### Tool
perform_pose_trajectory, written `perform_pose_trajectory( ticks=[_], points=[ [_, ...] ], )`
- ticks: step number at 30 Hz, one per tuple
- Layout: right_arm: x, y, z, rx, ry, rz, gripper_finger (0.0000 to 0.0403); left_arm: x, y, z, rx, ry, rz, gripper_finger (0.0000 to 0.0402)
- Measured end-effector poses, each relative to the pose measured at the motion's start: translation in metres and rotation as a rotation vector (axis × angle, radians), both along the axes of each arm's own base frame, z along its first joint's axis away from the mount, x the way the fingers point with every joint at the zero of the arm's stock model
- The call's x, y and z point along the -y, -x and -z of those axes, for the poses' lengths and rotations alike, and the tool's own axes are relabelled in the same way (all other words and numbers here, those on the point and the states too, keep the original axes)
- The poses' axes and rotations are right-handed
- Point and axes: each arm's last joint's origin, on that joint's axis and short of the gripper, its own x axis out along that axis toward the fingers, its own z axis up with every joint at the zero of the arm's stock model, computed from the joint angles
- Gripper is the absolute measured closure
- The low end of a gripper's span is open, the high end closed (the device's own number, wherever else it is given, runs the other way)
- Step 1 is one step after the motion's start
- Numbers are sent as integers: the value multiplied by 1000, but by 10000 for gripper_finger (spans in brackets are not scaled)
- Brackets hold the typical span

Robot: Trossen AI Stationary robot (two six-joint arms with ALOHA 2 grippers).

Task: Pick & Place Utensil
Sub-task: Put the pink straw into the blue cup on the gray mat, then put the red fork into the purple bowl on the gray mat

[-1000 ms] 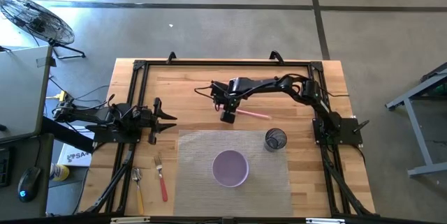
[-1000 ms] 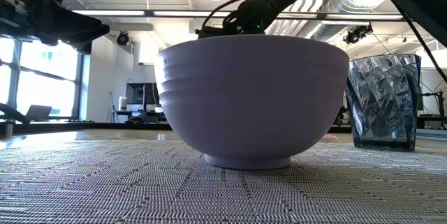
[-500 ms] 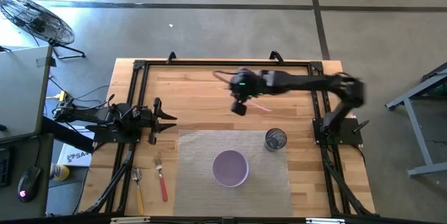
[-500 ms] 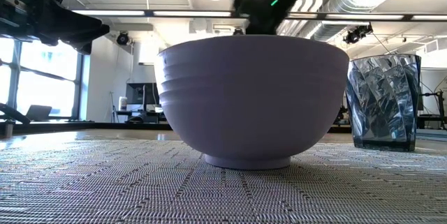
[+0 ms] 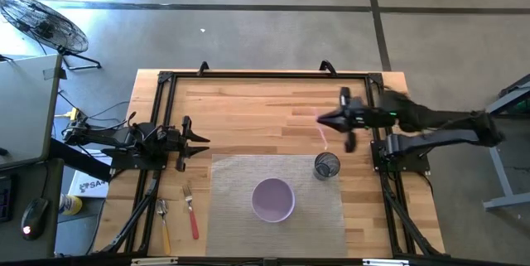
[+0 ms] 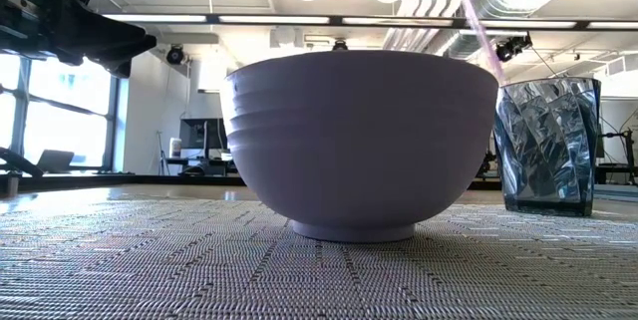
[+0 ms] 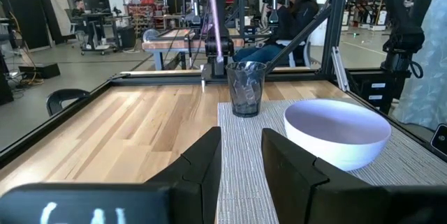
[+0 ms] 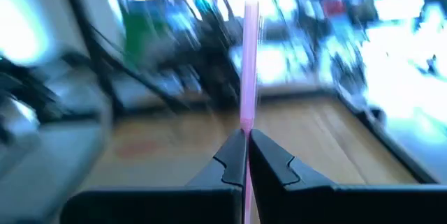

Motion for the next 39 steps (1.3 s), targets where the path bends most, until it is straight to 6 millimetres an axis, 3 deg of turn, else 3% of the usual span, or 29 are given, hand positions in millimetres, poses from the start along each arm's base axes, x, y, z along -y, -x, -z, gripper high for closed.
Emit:
perform_pose_trajectory(
  ticks=[4, 8, 14, 20, 26, 31, 39],
  points=[
    [-5, 23, 11, 184, 6, -93, 400, 0, 0, 0, 0, 0, 0, 300],
    [-9, 30, 32, 254, -21, -200, 400, 0, 0, 0, 0, 0, 0, 300],
    [-13, 26, 60, 229, -72, -367, 400, 0, 0, 0, 0, 0, 0, 300],
    [-14, 19, 70, 166, -75, -412, 396, 0, 0, 0, 0, 0, 0, 300],
    [-13, 12, 80, 89, -82, -406, 346, 0, 0, 0, 0, 0, 0, 300],
    [-12, 9, 75, 9, -228, -352, 285, 0, 0, 0, 0, 0, 0, 300],
    [-10, 2, 32, -114, -91, -151, 210, 0, 0, 0, 0, 0, 0, 300]
  ],
)
